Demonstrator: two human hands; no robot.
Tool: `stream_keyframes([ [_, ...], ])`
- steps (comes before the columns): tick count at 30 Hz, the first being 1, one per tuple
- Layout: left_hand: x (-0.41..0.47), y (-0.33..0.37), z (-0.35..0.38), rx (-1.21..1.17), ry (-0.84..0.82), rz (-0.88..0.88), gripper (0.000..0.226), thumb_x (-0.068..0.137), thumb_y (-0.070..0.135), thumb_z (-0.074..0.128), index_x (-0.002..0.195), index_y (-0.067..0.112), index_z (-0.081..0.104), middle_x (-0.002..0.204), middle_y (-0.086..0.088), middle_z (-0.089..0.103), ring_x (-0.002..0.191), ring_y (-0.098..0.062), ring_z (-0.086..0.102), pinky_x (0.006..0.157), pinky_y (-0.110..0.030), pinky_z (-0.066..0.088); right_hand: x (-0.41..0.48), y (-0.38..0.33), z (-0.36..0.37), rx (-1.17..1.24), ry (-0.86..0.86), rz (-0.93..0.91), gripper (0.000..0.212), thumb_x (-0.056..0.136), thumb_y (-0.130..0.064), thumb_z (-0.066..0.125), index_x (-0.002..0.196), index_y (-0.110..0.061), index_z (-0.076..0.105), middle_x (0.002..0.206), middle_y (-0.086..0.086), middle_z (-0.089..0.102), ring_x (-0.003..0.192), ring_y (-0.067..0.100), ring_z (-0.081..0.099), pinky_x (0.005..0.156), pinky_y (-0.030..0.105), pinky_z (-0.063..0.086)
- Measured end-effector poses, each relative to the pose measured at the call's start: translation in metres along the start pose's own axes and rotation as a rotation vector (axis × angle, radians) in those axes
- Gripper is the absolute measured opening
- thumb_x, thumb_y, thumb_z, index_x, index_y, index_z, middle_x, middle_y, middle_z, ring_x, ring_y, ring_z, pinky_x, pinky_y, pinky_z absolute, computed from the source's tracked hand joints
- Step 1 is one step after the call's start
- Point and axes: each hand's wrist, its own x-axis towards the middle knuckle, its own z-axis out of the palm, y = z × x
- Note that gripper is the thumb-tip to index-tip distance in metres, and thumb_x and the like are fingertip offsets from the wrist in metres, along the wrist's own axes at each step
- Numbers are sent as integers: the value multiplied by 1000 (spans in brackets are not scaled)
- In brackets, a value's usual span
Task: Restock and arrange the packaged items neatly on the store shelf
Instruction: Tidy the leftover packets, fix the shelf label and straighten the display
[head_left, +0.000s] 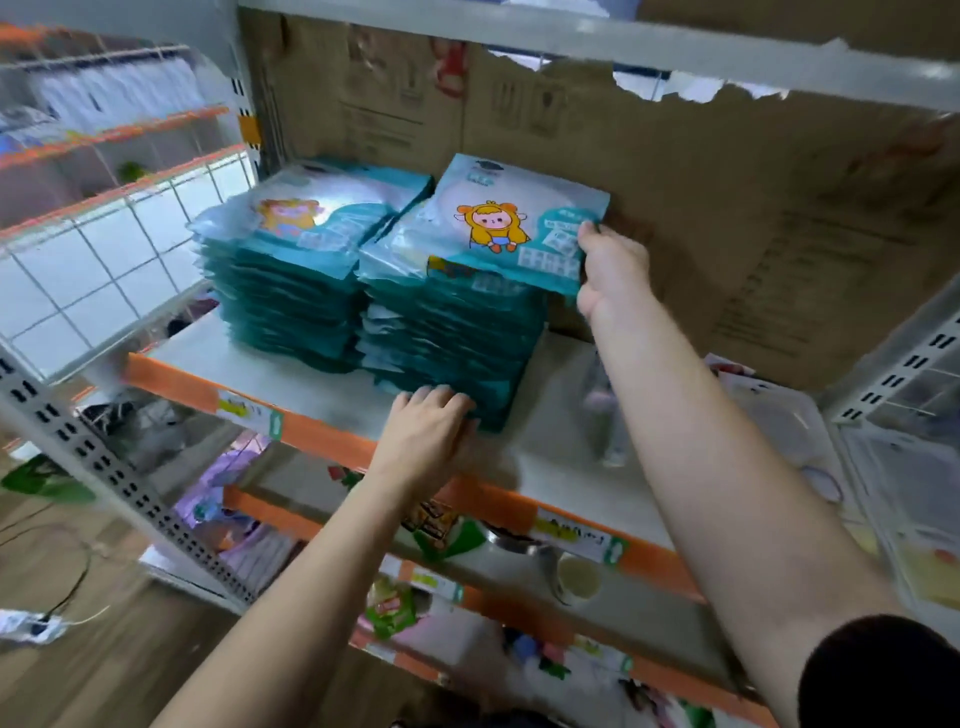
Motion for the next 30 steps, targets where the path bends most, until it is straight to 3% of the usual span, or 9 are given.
stream_keyframes([
  [2, 6, -14, 1, -8, 7, 51, 24, 94, 33, 51, 102, 15, 65, 95, -7, 63, 90, -31, 59, 76, -38, 40, 4, 4, 16, -48, 24, -48, 14, 93, -8, 61, 79, -11, 60, 85, 8, 69, 69, 18, 69, 67, 36, 61],
  [5, 10, -33, 7, -54, -12, 101, 25, 95, 33, 50, 104, 15, 66, 99, -8, 63, 95, -31, 59, 79, -40, 41, 7, 12, 24, -241, -8, -114, 6, 85, -1, 68, 90, -3, 67, 97, 16, 72, 79, 24, 72, 72, 39, 61],
  [8, 8, -44, 18, -150, -77, 102, 29, 97, 36, 46, 115, 18, 60, 112, -7, 60, 108, -28, 53, 89, -41, 40, 3, 17, 21, -318, -56, -114, 24, 75, 5, 75, 98, 3, 68, 97, 18, 73, 81, 25, 73, 73, 39, 61],
  [13, 7, -47, 25, -171, -14, 116, 25, 94, 36, 50, 109, 20, 61, 104, -3, 61, 100, -26, 56, 85, -40, 43, -7, 19, 18, -406, -58, -172, 20, 73, 1, 80, 80, -11, 65, 90, 7, 73, 80, 19, 73, 73, 35, 61],
  [18, 5, -48, 27, -200, 28, 127, 22, 92, 33, 53, 106, 19, 60, 102, -3, 62, 97, -26, 58, 81, -40, 46, -10, 24, 19, -406, -74, -232, 24, 77, -6, 79, 97, -8, 65, 87, -1, 70, 71, 6, 71, 59, 21, 56],
  [22, 5, -49, 28, -205, 39, 143, 22, 92, 33, 53, 107, 19, 60, 104, -3, 63, 96, -25, 58, 82, -39, 46, -6, 27, 22, -466, -56, -234, 52, 78, -10, 79, 124, 0, 57, 85, -10, 63, 60, -6, 65, 49, 11, 48],
  [26, 4, -49, 28, -208, 42, 144, 22, 91, 32, 54, 108, 18, 60, 103, -3, 62, 96, -24, 58, 81, -39, 47, 2, 31, 20, -496, -50, -203, 37, 81, -20, 78, 111, -6, 64, 96, 0, 72, 73, 3, 70, 56, 17, 54],
  [30, 3, -49, 26, -193, 47, 183, 22, 90, 28, 57, 108, 16, 61, 102, -4, 63, 94, -25, 59, 80, -39, 47, 7, 38, 15, -514, -8, -192, 29, 88, -35, 70, 103, -10, 68, 100, 0, 74, 87, 12, 71, 76, 31, 59],
])
